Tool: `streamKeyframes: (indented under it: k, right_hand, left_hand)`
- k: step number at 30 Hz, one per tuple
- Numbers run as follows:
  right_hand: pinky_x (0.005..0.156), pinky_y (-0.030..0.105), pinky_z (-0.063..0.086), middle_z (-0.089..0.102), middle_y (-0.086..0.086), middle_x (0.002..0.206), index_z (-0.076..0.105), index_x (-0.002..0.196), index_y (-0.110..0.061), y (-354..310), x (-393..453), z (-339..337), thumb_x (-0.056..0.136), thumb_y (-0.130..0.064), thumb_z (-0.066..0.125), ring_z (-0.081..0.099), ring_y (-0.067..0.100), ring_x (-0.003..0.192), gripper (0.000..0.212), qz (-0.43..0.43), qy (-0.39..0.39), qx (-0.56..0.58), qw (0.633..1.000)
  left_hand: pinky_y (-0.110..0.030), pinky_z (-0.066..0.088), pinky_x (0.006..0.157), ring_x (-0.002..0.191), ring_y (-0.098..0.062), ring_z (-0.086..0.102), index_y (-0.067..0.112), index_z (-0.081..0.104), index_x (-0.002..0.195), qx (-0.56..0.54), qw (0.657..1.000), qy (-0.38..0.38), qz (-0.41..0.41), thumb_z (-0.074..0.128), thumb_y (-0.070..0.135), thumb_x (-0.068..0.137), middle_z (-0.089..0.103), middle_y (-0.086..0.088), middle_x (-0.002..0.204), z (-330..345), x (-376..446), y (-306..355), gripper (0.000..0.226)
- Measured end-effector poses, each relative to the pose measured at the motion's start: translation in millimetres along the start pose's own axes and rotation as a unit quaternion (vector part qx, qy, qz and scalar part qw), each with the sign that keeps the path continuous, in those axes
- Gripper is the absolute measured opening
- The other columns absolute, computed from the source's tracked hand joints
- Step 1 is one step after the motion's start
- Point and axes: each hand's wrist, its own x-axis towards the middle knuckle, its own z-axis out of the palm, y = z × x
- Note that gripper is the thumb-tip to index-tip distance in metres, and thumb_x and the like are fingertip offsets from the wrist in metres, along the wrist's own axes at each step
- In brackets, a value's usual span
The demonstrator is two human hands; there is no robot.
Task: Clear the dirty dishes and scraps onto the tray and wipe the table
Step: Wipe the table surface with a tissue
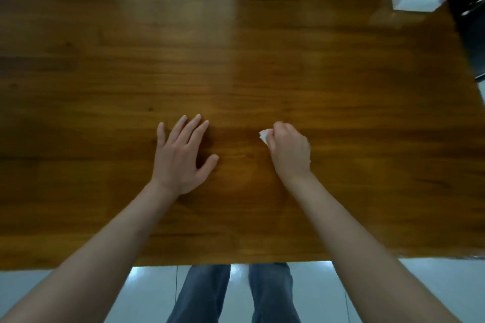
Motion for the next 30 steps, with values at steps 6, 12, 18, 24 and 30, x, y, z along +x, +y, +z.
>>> streamKeyframes:
  k: [6,12,18,24,30]
  right_hand:
    - [0.046,0.025,0.026,0.046,0.001,0.071,0.049,0.079,-0.012,23,13,-9,0.096,-0.016,0.045,0.048,0.02,0.058,0.018,-0.017,-0.006,-0.074,0.997]
    - [0.05,0.027,0.032,0.062,0.01,0.075,0.057,0.081,-0.006,-10,-3,2,0.095,-0.016,0.049,0.058,0.025,0.06,0.019,-0.012,0.005,-0.005,1.0]
    - [0.043,0.022,0.032,0.059,0.007,0.063,0.057,0.072,-0.007,-22,16,-1,0.088,-0.011,0.062,0.048,0.014,0.047,0.017,-0.057,0.018,-0.027,0.998]
    - [0.036,0.018,0.031,0.054,0.003,0.052,0.056,0.063,-0.009,-44,-24,10,0.079,-0.011,0.071,0.05,0.014,0.039,0.023,-0.191,0.018,0.019,0.981]
    - [0.039,0.022,0.031,0.058,0.008,0.058,0.056,0.068,-0.006,-31,6,0,0.086,-0.012,0.064,0.044,0.013,0.043,0.021,-0.125,0.033,-0.054,0.99]
  left_hand:
    - [-0.052,0.005,0.11,0.137,-0.027,0.032,0.02,0.041,0.138,-0.016,1.0,0.021,0.003,0.036,0.06,0.084,0.042,-0.005,0.145,7,-1,-3,0.067]
    - [-0.05,0.002,0.11,0.137,-0.027,0.031,0.021,0.042,0.138,-0.032,0.999,0.037,-0.001,0.037,0.054,0.083,0.043,-0.004,0.145,10,-1,-5,0.063]
    - [-0.05,0.0,0.11,0.138,-0.026,0.029,0.022,0.042,0.138,-0.041,0.998,0.04,0.0,0.037,0.049,0.083,0.042,-0.003,0.145,9,-1,-4,0.061]
    - [-0.053,0.004,0.11,0.137,-0.027,0.032,0.021,0.045,0.137,-0.058,0.997,0.046,0.0,0.036,0.043,0.082,0.043,-0.003,0.144,8,-2,-4,0.059]
    - [-0.052,0.002,0.11,0.137,-0.027,0.032,0.021,0.045,0.137,-0.06,0.997,0.046,0.004,0.035,0.04,0.081,0.043,-0.003,0.144,8,-2,-5,0.06]
